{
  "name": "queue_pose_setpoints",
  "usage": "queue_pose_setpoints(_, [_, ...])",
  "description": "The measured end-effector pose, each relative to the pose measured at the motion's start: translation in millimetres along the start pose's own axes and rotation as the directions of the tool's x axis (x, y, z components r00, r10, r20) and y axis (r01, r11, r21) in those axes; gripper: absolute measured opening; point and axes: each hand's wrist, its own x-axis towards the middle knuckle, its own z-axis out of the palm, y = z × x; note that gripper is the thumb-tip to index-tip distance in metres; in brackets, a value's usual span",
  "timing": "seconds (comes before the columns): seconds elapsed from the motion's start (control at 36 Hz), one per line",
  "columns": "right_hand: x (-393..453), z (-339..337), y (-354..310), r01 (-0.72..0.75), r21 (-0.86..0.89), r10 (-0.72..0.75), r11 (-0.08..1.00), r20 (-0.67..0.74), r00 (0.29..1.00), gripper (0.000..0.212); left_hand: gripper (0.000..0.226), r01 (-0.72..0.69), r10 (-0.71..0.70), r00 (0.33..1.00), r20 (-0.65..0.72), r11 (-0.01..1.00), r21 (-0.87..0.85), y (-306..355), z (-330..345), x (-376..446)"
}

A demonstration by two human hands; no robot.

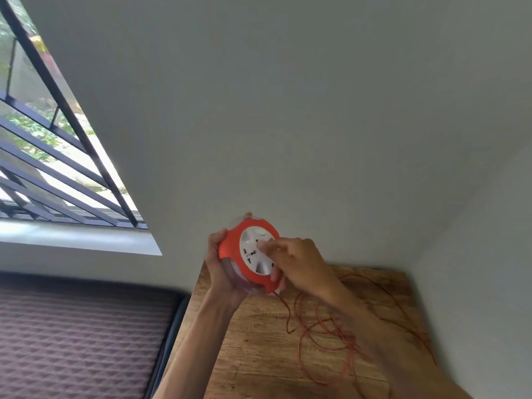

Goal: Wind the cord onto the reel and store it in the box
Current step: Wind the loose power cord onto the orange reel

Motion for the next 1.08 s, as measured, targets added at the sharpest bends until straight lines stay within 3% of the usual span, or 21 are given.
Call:
queue_pose_setpoints(0.03, [-2,-1,2,0.078,-0.171,-0.086,0.982,-0.04,0.995,0.06,0.085,-0.004,0.004,1.0,-0.005,1.0,-0.005,1,-2,-1])
queue_pose_setpoints(0.08, [-6,0,8,0.297,-0.527,-0.398,0.796,-0.086,0.913,0.056,0.076,-0.001,0.001,1.0,0.008,1.0,0.014,2,-3,-2])
queue_pose_setpoints(0.14, [-8,1,12,0.525,-0.623,-0.635,0.58,0.057,0.77,0.046,0.076,0.032,-0.033,0.999,0.026,0.999,0.027,1,-2,-3])
queue_pose_setpoints(0.19, [-4,-4,16,0.63,-0.596,-0.67,0.498,0.196,0.716,0.045,0.083,0.071,-0.072,0.997,0.036,0.997,0.028,-1,0,-4])
queue_pose_setpoints(0.28, [4,-18,17,0.625,-0.535,-0.601,0.568,0.249,0.76,0.042,0.089,0.114,-0.112,0.991,0.076,0.993,-0.024,-1,0,-6])
queue_pose_setpoints(0.33, [6,-24,18,0.616,-0.555,-0.593,0.559,0.251,0.765,0.041,0.087,0.131,-0.128,0.987,0.094,0.991,-0.026,-1,2,-6])
queue_pose_setpoints(0.47, [5,-25,16,0.675,-0.561,-0.646,0.48,0.294,0.704,0.047,0.084,0.136,-0.135,0.987,0.081,0.991,0.003,-4,9,-7])
queue_pose_setpoints(0.64, [6,-25,18,0.584,-0.578,-0.609,0.569,0.182,0.772,0.063,0.082,0.139,-0.14,0.988,0.069,0.99,0.016,-4,11,-8])
queue_pose_setpoints(0.81, [11,-23,21,0.628,-0.537,-0.613,0.563,0.239,0.753,0.059,0.083,0.173,-0.174,0.983,0.053,0.985,0.018,-2,11,-9])
queue_pose_setpoints(0.92, [13,-23,22,0.686,-0.547,-0.657,0.48,0.294,0.694,0.046,0.08,0.171,-0.172,0.984,0.041,0.984,0.044,-4,11,-10])
queue_pose_setpoints(1.08, [14,-14,23,0.658,-0.537,-0.68,0.529,0.196,0.706,0.045,0.081,0.171,-0.171,0.985,-0.004,0.984,0.056,-1,11,-7])
